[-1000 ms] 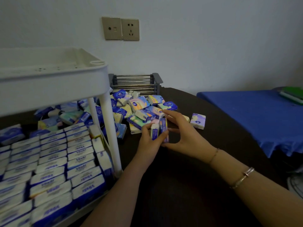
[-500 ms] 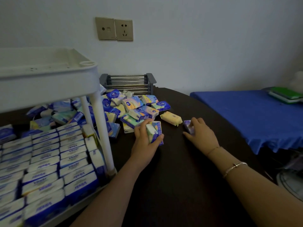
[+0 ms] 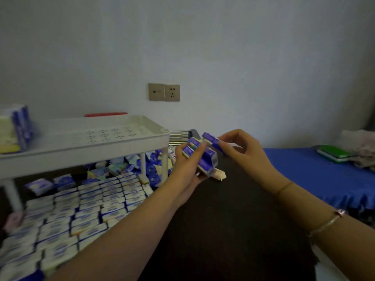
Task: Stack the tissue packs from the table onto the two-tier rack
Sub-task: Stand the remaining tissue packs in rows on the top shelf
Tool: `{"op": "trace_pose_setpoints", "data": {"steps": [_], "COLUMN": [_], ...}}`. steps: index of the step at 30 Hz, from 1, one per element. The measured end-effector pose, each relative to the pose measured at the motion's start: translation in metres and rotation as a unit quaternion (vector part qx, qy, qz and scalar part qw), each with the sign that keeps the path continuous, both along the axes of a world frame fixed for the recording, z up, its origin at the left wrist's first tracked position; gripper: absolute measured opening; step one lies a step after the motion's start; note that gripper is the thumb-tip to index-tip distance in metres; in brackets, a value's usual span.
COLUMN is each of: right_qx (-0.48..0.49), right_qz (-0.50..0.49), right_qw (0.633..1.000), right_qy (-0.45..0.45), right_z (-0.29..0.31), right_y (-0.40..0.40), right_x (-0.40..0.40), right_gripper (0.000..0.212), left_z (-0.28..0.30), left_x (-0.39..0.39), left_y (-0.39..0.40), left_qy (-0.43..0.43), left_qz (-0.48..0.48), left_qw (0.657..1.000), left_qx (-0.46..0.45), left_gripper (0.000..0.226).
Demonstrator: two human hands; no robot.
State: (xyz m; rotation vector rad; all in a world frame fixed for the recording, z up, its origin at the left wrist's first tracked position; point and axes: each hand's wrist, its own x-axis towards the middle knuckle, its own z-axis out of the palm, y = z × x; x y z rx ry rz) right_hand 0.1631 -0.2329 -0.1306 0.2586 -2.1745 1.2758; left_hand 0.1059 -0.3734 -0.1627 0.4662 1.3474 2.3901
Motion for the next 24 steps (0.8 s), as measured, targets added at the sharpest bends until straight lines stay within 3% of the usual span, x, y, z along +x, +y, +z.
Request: {"op": "trace_pose_setpoints", "data": {"steps": [5, 8, 11, 14, 17, 20, 24], "right_qx": [0.003, 0.059, 0.195, 0.251, 0.250, 0.196, 0.121], "right_qz": [0.115, 0.186, 0.163, 0.144, 0.133, 0.169, 0.204], "right_qw": [0.993, 0.981, 0.965, 0.946, 0.946, 0.960, 0.971], "right_qy": [0.027, 0.011, 0.066, 0.143, 0.156, 0.104, 0.022], "right_z": [0.059, 0.082, 0.098, 0.108, 0.115, 0.120, 0.123], "right_y": [-0.064, -0.094, -0.122, -0.154, -0.188, -0.220, -0.250], "right_x": [0.030, 0.043, 0.045, 0.033, 0.021, 0.014, 0.001], "right_gripper": [0.037, 0.052, 0.066, 0.067, 0.064, 0.061, 0.057], "left_z": [0.066, 0.097, 0.119, 0.129, 0.136, 0.140, 0.137], "left_x": [0.036, 0.053, 0.061, 0.065, 0.069, 0.076, 0.080], "left_y": [-0.050, -0.083, -0.116, -0.144, -0.173, -0.210, -0.263], "left_qy": [-0.024, -0.014, 0.028, 0.049, 0.057, 0.073, 0.116], "left_qz": [-0.026, -0.001, 0.039, 0.098, 0.134, 0.141, 0.229], "left_qw": [0.998, 0.998, 0.997, 0.992, 0.987, 0.986, 0.963], "left_qx": [0.047, 0.065, 0.059, 0.064, 0.069, 0.052, -0.076], "left_gripper": [0.049, 0.048, 0.042, 0.041, 0.047, 0.050, 0.054]}}
